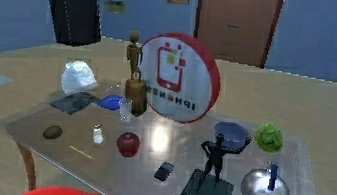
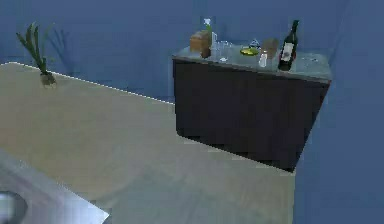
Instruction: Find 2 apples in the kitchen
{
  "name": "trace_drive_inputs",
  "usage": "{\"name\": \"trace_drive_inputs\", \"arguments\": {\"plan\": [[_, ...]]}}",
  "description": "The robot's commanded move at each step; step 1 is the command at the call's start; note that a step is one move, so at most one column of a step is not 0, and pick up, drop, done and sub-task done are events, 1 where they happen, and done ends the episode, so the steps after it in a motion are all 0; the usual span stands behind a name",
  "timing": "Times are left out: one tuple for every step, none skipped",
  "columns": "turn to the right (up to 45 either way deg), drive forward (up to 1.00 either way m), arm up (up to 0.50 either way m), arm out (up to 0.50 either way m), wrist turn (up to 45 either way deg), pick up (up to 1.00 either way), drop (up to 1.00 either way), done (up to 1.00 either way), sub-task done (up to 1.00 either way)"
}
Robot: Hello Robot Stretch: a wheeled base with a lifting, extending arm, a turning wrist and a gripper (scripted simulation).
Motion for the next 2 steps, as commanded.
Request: {"name": "trace_drive_inputs", "arguments": {"plan": [[36.0,0.0,0.0,0.0,0.0,0.0,0.0,0.0,0.0],[0.0,0.0,0.0,0.0,0.0,0.0,0.0,1.0,0.0]]}}
